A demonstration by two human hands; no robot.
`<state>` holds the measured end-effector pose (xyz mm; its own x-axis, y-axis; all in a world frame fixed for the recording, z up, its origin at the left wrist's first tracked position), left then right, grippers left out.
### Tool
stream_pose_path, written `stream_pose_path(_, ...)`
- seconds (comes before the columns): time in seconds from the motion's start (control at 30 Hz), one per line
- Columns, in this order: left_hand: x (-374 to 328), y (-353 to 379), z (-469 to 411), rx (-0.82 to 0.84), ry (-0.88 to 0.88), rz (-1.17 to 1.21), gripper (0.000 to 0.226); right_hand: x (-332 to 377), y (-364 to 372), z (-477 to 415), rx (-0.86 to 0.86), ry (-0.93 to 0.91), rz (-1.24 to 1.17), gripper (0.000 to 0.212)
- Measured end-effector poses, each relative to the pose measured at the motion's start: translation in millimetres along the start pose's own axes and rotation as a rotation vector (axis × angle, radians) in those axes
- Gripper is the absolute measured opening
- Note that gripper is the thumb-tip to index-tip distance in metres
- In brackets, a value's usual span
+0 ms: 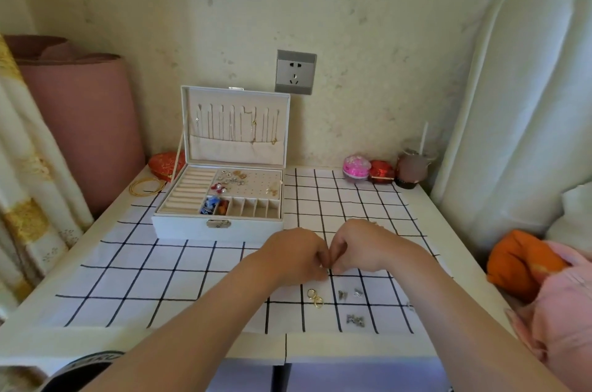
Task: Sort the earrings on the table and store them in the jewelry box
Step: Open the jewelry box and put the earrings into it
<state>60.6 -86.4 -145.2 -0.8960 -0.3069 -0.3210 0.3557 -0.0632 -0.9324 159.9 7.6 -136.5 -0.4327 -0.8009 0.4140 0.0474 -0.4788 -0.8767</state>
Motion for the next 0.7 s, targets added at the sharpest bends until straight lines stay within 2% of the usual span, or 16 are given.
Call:
stream_pose_path(0.23,6,-5,-5,0.01,-0.002,0.13,0.011,-2,-6,-3,-0.057,-0.032,-0.086,0.004)
stream_pose_path(0.5,38,-50,1,-0.173,-0.014,0.37,0.002,19,-24,-20,-0.405,-0.125,-0.346,0.008)
stream_pose_path(0.6,58,-72,5,-0.266,-0.058,0.493,0.006,32,-29,-34,-0.536,-0.163,-0.422,0.006)
stream_pose_path(0.7,80,-83,7,-0.368,-0.123,0.52,0.011,46,-30,-49,-0.6,-0.192,-0.415,0.006)
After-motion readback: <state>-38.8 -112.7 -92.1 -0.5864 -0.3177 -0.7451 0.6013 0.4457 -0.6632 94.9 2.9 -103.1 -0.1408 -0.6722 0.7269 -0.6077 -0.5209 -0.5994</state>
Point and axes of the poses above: each hand's wrist, its own z-axis away from the middle knuckle, its own y-axis out of the palm, x = y × z, the point moved 4 cm from there along -z, towards the middle knuckle, and after that the axes turned 11 degrees about -y, right-handed, at the moved point
